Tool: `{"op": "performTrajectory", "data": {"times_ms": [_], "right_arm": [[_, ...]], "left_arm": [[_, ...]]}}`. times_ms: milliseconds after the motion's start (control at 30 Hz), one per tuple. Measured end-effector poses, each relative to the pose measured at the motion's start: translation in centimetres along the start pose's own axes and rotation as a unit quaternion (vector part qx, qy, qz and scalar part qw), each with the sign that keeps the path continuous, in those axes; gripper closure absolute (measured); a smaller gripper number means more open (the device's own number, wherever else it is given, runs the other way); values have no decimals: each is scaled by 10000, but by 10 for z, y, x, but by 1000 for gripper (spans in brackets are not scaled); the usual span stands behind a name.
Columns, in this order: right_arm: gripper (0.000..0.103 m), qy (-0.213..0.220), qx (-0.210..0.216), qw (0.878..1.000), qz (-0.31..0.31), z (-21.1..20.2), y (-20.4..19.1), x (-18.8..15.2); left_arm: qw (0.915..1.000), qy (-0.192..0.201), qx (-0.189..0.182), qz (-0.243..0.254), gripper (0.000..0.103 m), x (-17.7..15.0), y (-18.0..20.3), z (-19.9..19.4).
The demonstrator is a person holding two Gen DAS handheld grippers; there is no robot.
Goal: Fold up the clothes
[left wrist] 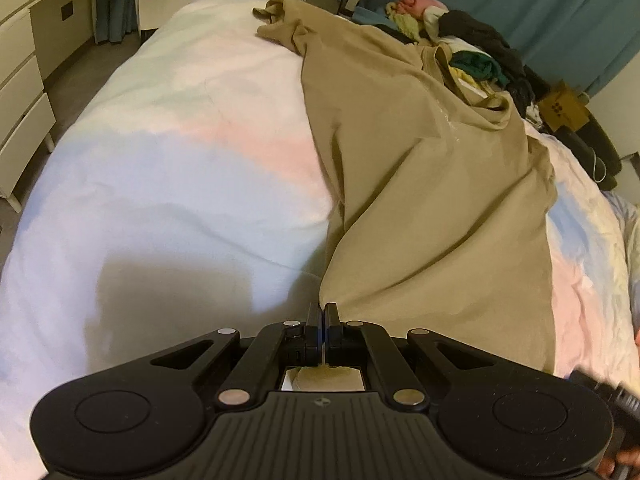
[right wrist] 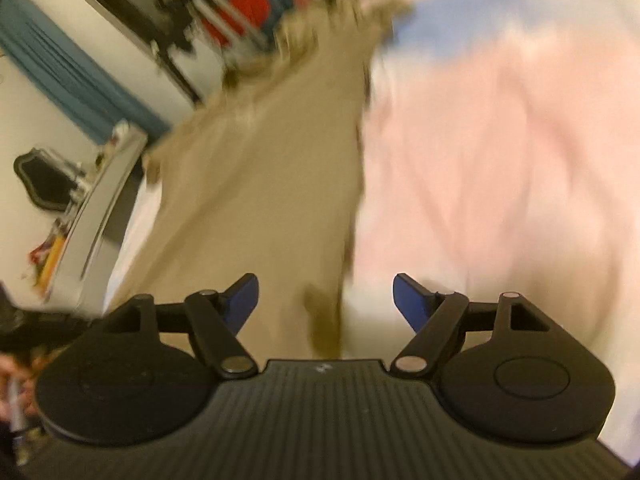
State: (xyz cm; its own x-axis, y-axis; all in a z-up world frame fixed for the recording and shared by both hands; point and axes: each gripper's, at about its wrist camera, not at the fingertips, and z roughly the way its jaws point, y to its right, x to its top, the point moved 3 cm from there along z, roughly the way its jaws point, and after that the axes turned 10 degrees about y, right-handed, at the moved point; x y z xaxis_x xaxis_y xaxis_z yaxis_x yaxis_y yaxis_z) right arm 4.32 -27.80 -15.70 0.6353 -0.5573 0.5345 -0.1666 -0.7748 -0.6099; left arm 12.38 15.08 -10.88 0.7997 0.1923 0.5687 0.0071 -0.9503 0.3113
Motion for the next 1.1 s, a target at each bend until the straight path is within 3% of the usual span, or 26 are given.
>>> {"op": "performTrajectory", "data": {"times_ms": [67, 167, 233, 267, 300, 367, 500, 600, 733, 800, 867, 967, 1033, 1100], "right_arm": [[28, -527, 41, 9984, 210, 10, 1, -20], [28, -765, -152, 9966, -269, 18, -15, -40], [40, -818, -404, 9925, -817, 19, -29, -47], [61, -835, -546, 9887, -1115, 18, -37, -49], [92, -857, -617, 9859, -1301, 16, -42, -49], [98, -900, -560, 9854, -1334, 5, -44, -43], [100, -591, -490, 9846, -1570, -39, -52, -11], [100, -363, -626, 9793, -1891, -69, -61, 7], [100, -447, -718, 9788, -1865, -77, -45, 2], [100, -371, -510, 9849, -1615, -79, -35, 1], [97, -277, -297, 9899, -1356, -79, -27, 0], [95, -158, -51, 9950, -986, -68, -25, -2], [83, -224, 10, 9964, -815, -56, -24, -6], [39, -362, 67, 9969, -702, -40, -23, -11]], "left_arm": [[9999, -53, -89, -55, 102, -4, 0, 2], [9995, -157, -234, -121, 102, -9, 1, 7], [9990, -239, -343, -135, 102, -13, 5, 8], [9988, -243, -407, -125, 102, -13, 8, 5], [9985, -242, -475, -111, 102, -14, 11, 3], [9978, -235, -620, -64, 102, -15, 20, -3], [9958, -251, -870, 110, 102, -20, 51, -14], [9951, -345, -900, 227, 102, -33, 68, -14], [9948, -618, -784, 181, 99, -48, 71, -3], [9951, -614, -762, 116, 88, -49, 61, -3], [9957, -547, -754, 29, 67, -44, 47, -7], [9977, -345, -574, -134, 56, -35, 18, -27], [9982, -313, -410, -294, 55, -31, 0, -30], [9972, -398, -392, -504, 55, -30, -14, -27]]}}
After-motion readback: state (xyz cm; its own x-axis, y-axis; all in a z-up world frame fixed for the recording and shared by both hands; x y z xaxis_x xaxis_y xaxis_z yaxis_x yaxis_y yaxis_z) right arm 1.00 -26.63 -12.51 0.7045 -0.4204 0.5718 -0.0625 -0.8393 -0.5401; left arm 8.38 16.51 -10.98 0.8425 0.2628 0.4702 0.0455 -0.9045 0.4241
